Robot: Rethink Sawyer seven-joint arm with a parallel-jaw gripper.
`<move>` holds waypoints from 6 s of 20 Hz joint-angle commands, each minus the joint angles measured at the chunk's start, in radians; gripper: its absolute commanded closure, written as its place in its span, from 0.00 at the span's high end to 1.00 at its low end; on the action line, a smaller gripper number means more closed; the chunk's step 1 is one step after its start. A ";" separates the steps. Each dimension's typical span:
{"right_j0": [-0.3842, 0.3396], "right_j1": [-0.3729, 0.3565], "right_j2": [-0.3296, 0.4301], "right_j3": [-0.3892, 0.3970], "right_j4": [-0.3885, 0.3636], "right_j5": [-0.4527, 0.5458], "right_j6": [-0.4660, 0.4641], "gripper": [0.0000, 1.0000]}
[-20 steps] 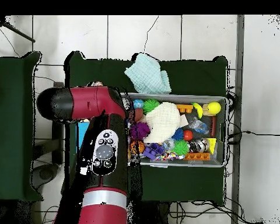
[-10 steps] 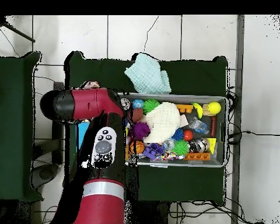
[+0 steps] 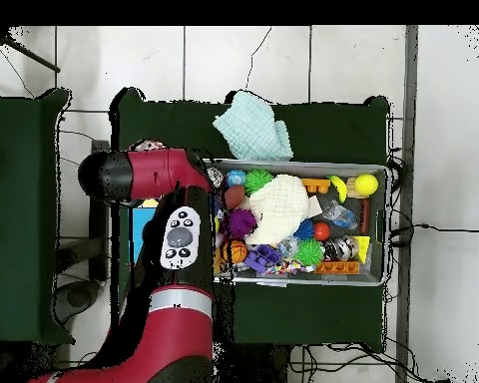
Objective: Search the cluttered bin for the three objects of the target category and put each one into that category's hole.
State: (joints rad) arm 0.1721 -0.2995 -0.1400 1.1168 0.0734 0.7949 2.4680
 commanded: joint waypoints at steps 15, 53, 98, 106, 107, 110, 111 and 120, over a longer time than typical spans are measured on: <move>-0.057 0.181 0.089 0.051 -0.007 -0.115 0.043 0.00; -0.025 -0.126 -0.013 0.039 -0.018 0.214 0.104 0.00; 0.136 -0.049 -0.080 -0.114 0.089 0.338 0.359 0.00; 0.110 0.049 -0.092 -0.201 0.132 0.324 0.327 0.00; 0.102 0.060 -0.091 -0.215 0.137 0.329 0.319 0.00; 0.086 0.094 -0.098 -0.267 0.142 0.355 0.298 0.00; 0.082 0.105 -0.101 -0.286 0.142 0.365 0.292 0.00; 0.063 0.089 -0.091 -0.206 0.152 0.265 0.223 0.00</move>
State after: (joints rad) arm 0.2715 -0.2250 -0.2565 0.8404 0.2109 1.0576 2.4824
